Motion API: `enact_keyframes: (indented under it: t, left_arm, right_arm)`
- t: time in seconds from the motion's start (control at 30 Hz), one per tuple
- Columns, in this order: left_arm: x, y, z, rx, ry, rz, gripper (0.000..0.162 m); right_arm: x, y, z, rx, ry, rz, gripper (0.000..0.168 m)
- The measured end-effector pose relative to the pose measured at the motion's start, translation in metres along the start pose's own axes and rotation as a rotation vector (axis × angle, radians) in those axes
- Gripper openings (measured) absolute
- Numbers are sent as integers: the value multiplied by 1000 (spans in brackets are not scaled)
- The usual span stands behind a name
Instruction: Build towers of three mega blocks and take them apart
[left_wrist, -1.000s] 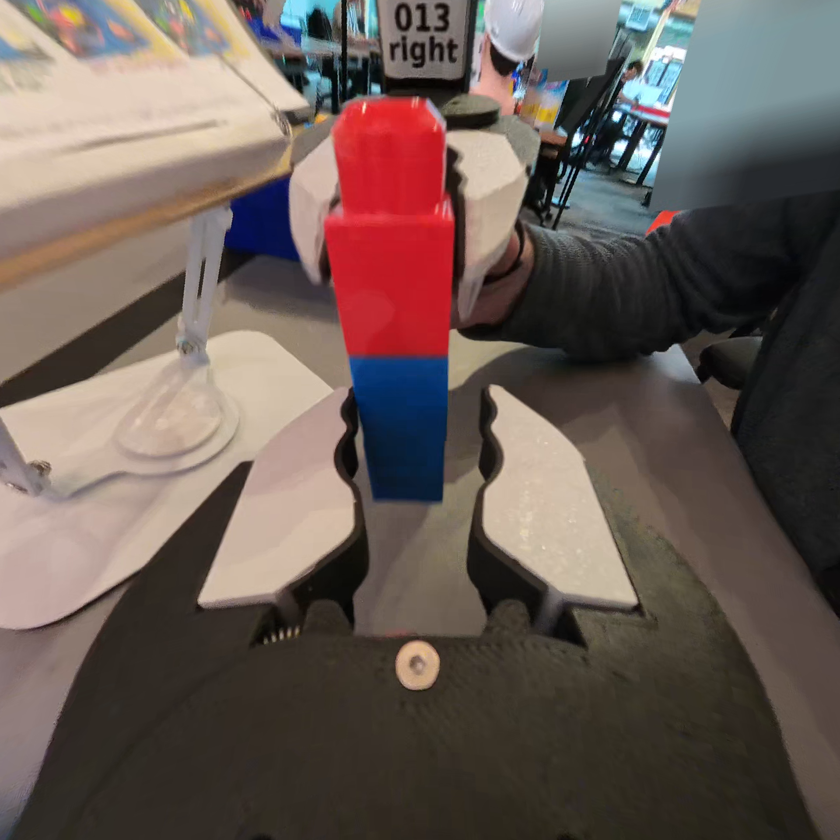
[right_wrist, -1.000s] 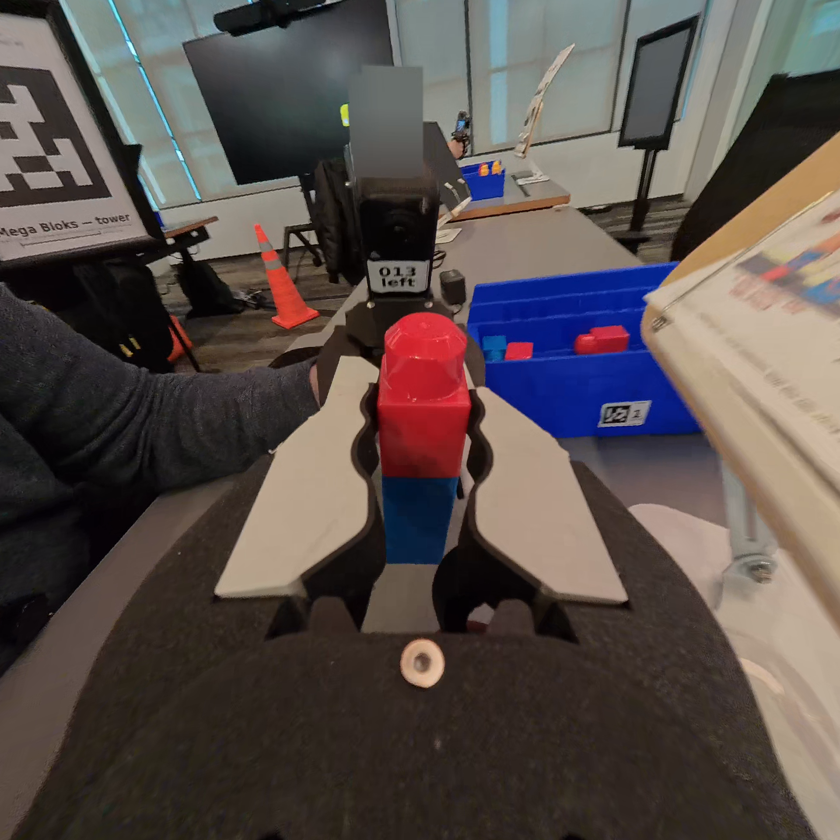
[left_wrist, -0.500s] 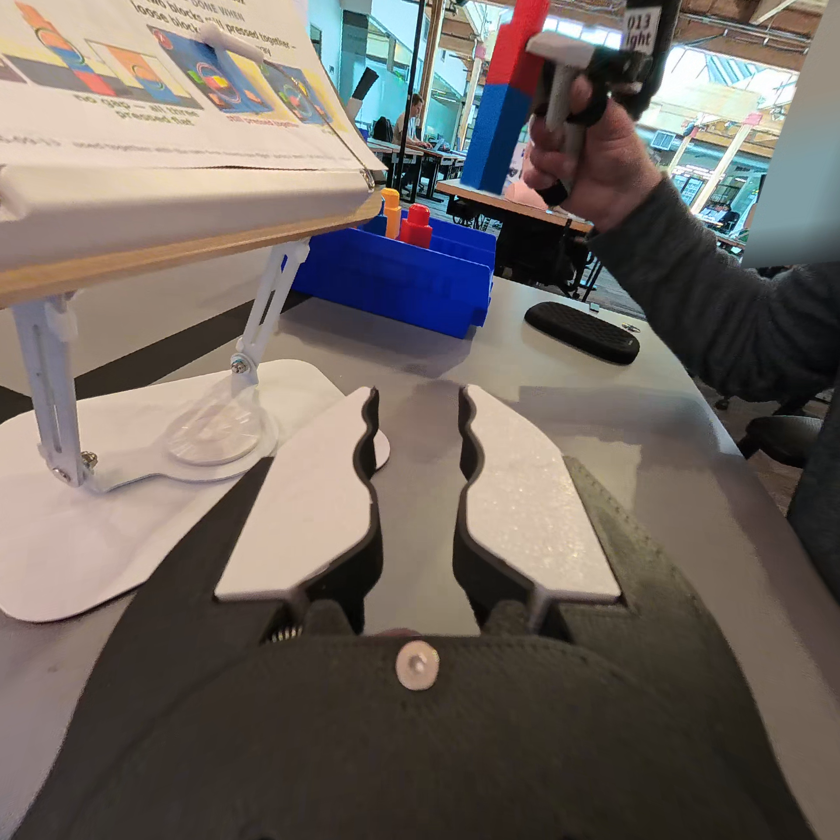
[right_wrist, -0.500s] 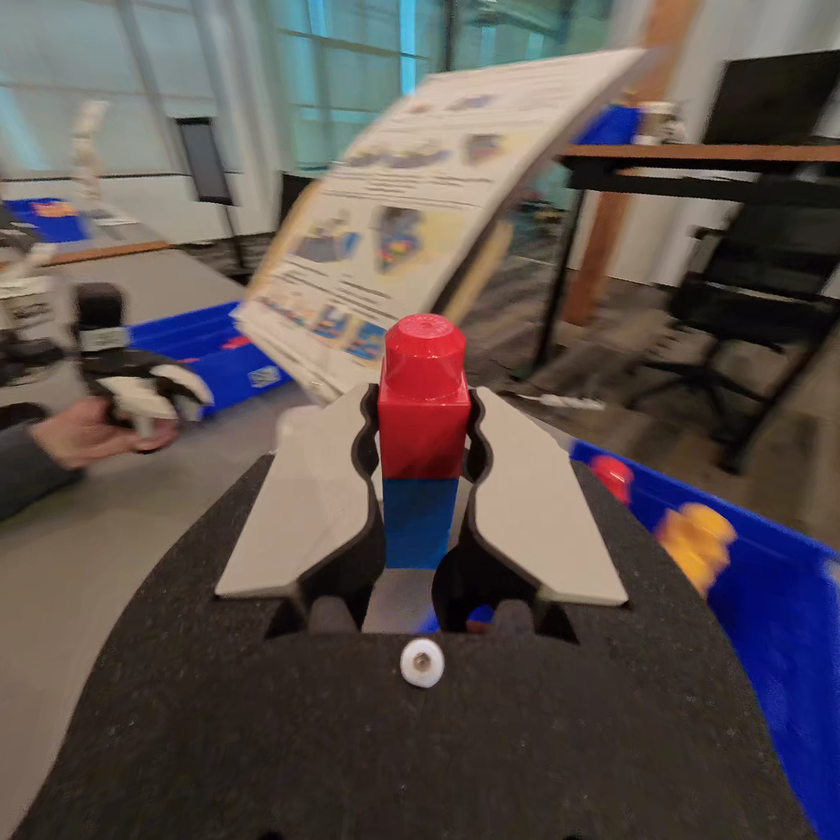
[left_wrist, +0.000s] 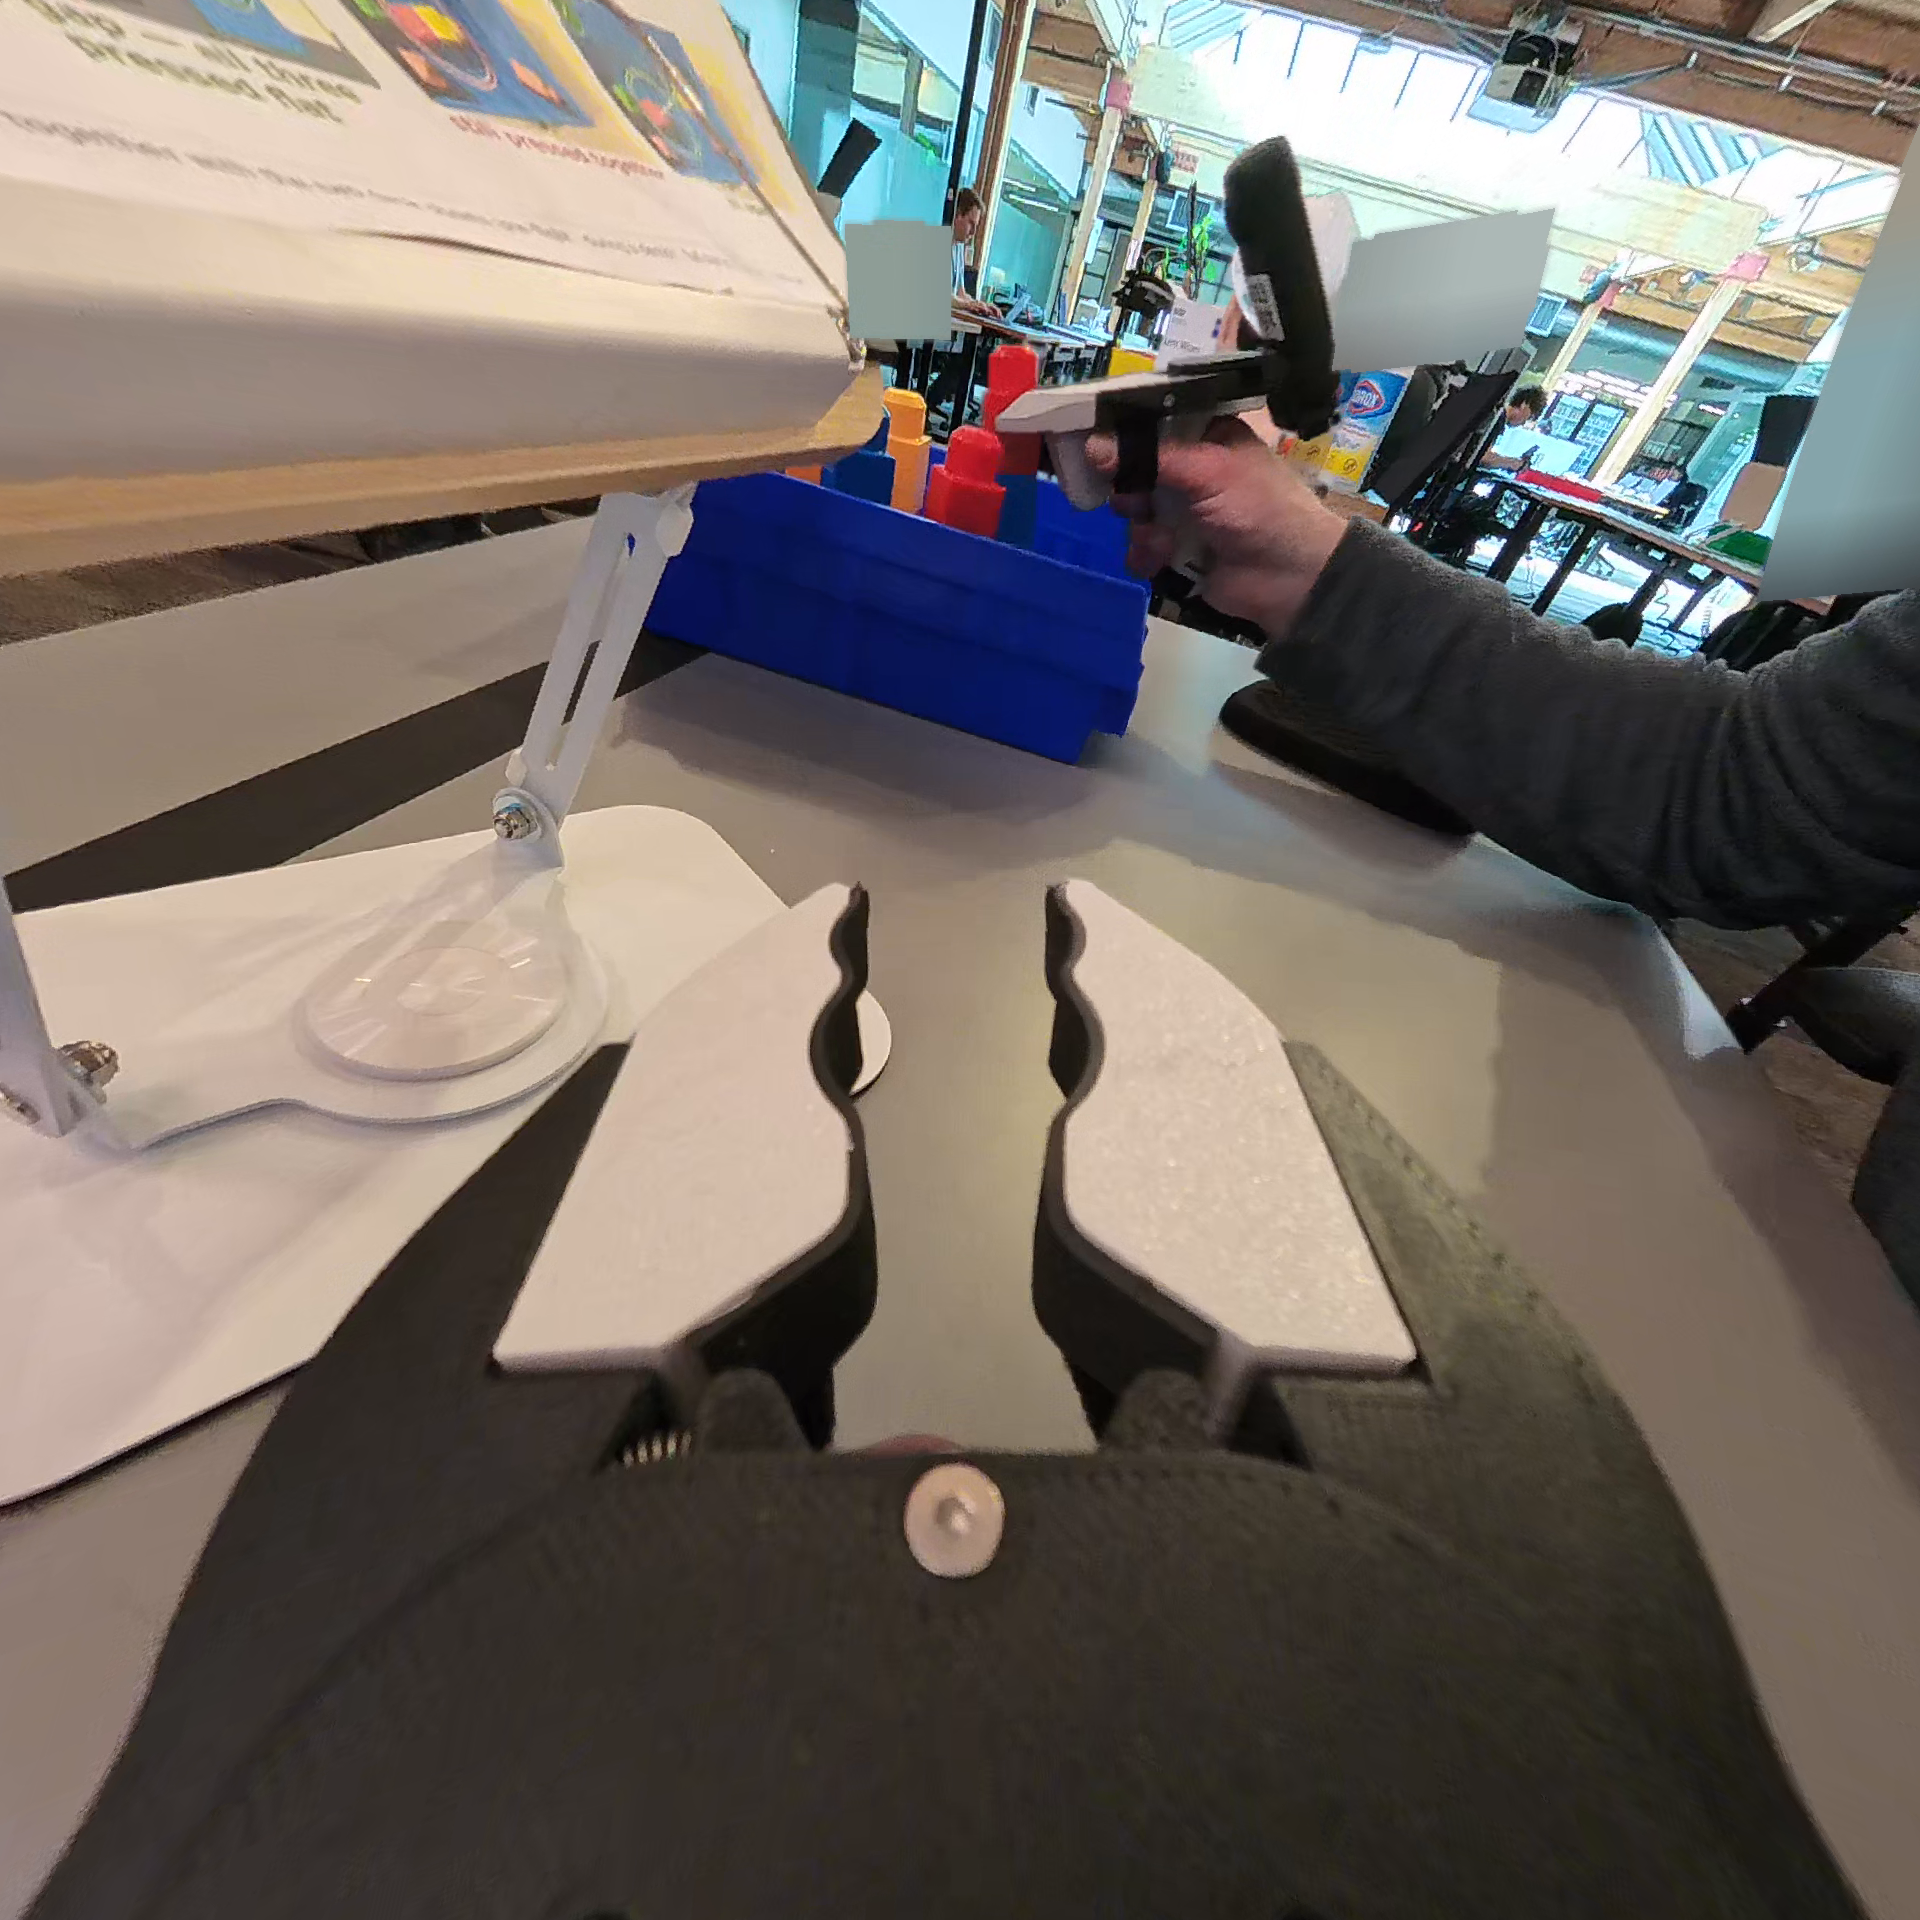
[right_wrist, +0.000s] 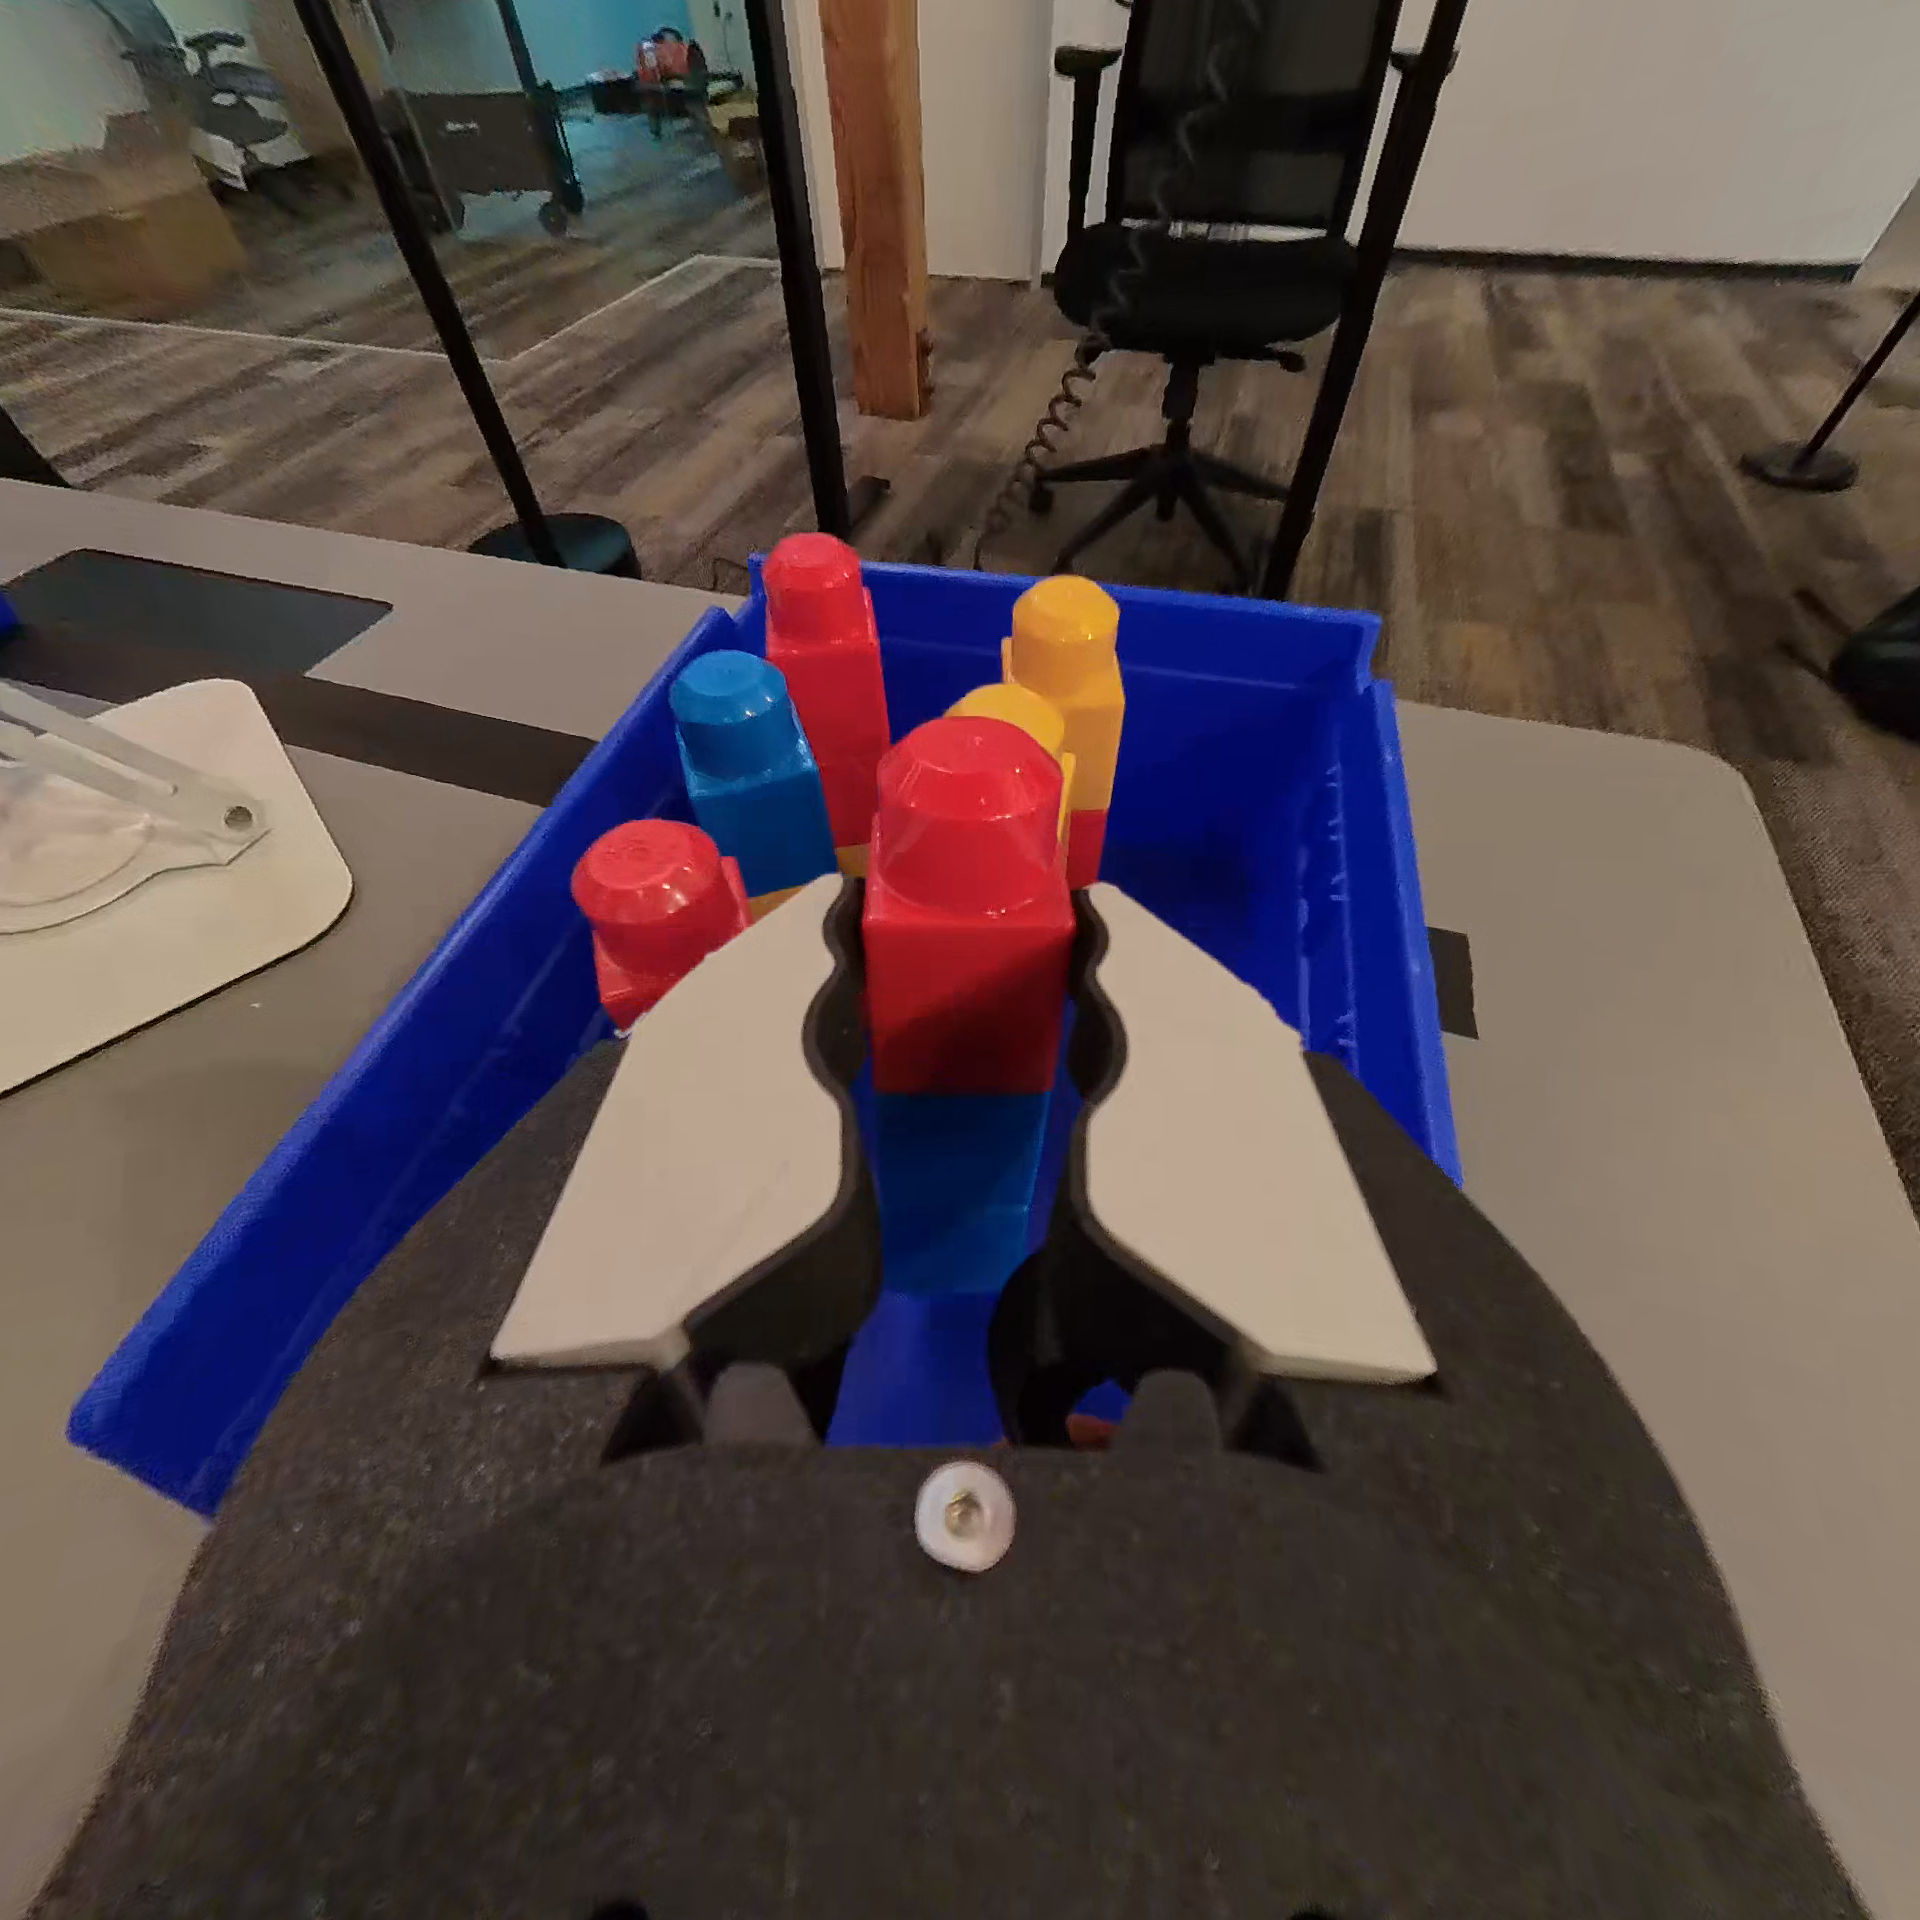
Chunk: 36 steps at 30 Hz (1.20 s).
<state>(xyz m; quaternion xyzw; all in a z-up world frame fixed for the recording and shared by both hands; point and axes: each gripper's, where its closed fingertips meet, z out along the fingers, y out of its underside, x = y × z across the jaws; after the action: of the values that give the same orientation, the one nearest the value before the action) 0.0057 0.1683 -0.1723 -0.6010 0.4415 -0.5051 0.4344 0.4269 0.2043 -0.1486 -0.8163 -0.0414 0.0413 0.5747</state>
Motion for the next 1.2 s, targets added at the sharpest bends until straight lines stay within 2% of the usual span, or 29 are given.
enact_keyframes:
  t: [0.4,0.87,1.2]
  left_arm:
    - [-3,6,1,-14,0,-7,32]
    - [-3,7,3,-19,0,-6,33]
    - [-2,8,4,-25,1,-5,33]
  right_arm:
    - [1,28,26,-130,29,-34,36]
    - [-2,51,5,-297,10,-52,37]
    - [-6,39,21,-271,-12,-46,37]
